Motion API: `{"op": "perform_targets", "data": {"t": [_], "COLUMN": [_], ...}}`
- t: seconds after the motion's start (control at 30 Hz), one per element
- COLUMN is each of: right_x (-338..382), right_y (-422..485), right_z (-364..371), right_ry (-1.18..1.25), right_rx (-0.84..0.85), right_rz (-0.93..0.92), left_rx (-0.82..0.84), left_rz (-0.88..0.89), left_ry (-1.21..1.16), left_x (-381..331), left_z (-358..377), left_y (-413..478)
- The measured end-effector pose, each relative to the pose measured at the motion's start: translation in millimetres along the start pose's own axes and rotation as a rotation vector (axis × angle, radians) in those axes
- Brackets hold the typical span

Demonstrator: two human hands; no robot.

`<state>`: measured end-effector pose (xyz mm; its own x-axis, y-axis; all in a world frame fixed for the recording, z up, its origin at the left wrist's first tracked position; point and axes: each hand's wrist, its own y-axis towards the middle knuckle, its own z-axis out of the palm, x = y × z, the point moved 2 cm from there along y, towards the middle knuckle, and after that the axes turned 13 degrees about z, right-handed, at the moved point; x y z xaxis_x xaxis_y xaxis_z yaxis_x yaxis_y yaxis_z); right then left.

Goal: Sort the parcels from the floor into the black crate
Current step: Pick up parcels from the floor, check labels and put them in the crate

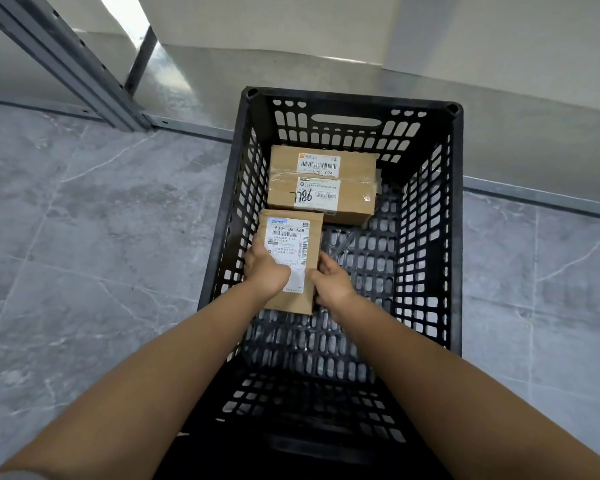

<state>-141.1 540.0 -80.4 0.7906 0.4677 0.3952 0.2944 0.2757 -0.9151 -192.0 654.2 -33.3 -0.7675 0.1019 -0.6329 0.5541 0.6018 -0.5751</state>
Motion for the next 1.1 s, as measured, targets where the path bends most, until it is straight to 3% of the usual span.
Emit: {"op": "perform_targets", "data": {"t": [0.3, 0.43, 0.63, 0.83, 1.1], "right_x": [34, 73, 142, 233, 351], "right_y": [-71, -168, -337, -507, -721], "right_z": [-23, -42, -73, -104, -153], "right_ry": [-0.316, -0.387, -0.345, -0.247, -0.190], "right_rx": [-0.040, -0.005, -0.076, -0.138, -0.233], "right_rz": [0.099, 0.082, 0.075, -0.008, -0.314], "left_rx": [0.193, 0.358, 0.342, 0.397, 0.471], "left_rz": [-0.028, -0.074, -0.080, 0.063, 0.468], "left_ry": [-0.031, -0.059, -0.124, -0.111, -0.083], "left_x": [-39, -91, -197, -354, -575], "left_z": [-43, -92, -174, -233, -282], "left_y": [-44, -102, -188, -282, -410]}}
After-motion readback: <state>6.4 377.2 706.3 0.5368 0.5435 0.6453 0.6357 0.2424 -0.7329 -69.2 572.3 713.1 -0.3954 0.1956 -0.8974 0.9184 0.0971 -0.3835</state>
